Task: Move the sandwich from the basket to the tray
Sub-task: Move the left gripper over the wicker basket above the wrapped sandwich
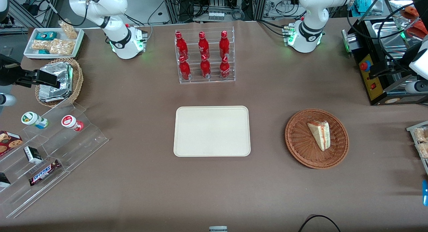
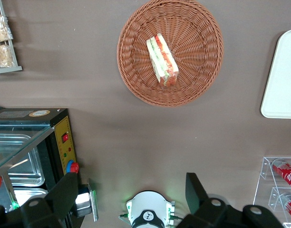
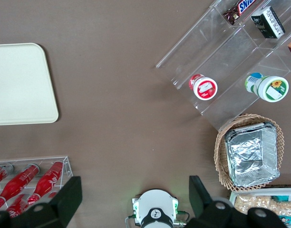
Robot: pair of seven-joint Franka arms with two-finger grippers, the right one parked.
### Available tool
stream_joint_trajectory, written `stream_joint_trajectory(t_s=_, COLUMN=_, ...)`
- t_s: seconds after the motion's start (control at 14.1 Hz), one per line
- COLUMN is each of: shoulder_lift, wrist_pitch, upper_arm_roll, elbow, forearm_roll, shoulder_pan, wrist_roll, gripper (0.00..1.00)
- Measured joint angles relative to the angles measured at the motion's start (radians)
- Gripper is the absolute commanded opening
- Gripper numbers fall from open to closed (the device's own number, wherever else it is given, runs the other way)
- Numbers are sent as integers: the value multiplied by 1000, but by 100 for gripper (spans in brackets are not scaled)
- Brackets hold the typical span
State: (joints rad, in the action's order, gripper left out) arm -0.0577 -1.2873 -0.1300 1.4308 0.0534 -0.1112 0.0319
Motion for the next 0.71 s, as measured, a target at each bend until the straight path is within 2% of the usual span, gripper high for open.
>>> stream_joint_trajectory(t_s=0.36, shoulder_lift=-2, wrist_pitch=0, upper_arm_roll=3, elbow=0, forearm_roll=0, shoulder_pan=-1, wrist_roll=9, gripper=100)
stream_joint_trajectory(t_s=0.71, shoulder_lift=-51, wrist_pitch=-46, upper_arm_roll=4, elbow=20, forearm_roll=0, shoulder_pan=-1, wrist_roll=121, gripper=100)
